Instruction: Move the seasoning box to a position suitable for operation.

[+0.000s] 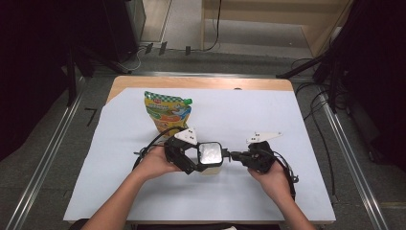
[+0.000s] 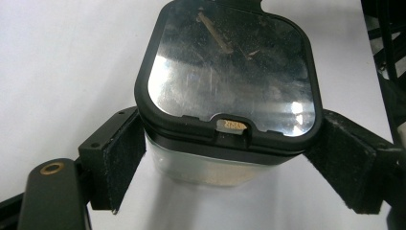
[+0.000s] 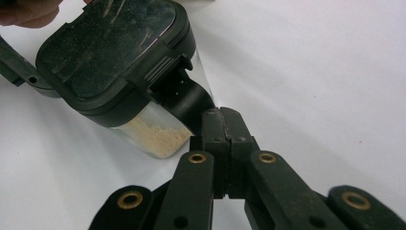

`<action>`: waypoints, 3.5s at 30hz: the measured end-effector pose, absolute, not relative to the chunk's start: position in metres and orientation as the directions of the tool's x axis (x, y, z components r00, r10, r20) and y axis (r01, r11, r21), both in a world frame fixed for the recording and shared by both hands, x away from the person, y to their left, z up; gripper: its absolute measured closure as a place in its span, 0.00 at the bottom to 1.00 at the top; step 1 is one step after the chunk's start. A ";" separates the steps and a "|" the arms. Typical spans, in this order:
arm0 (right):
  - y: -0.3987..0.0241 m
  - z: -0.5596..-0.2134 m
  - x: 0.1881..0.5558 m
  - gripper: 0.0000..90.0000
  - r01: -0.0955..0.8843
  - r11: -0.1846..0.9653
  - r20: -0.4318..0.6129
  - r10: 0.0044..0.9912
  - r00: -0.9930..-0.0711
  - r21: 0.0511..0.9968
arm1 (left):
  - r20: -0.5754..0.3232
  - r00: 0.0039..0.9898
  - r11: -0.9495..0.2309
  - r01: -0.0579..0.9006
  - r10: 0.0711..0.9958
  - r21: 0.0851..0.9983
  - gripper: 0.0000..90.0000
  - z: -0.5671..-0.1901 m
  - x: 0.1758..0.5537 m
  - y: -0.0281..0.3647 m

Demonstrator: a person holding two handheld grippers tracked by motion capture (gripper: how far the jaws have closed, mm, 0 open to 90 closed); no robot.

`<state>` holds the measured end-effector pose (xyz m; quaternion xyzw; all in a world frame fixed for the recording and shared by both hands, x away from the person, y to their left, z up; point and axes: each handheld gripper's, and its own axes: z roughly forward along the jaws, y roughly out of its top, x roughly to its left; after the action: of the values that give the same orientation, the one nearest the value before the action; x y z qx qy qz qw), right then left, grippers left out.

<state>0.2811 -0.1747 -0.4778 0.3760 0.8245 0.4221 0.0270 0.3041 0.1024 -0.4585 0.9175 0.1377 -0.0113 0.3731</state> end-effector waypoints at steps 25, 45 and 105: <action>-0.174 -0.478 0.281 1.00 0.602 0.358 0.276 0.646 -0.712 0.714 | -0.097 0.963 -0.701 0.249 0.250 0.668 0.19 -0.454 0.302 0.099; -0.174 -0.477 0.280 1.00 0.601 0.360 0.275 0.645 -0.713 0.713 | -0.094 0.964 -0.700 0.247 0.251 0.670 0.19 -0.449 0.301 0.099; -0.174 -0.478 0.279 1.00 0.604 0.353 0.290 0.637 -0.714 0.714 | -0.172 0.965 -0.654 0.259 0.196 0.711 0.80 -0.410 0.286 0.081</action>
<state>0.2791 -0.1741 -0.4781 0.3774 0.8223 0.4255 0.0191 0.2862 0.0807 -0.4099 0.9085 0.1253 -0.0399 0.3967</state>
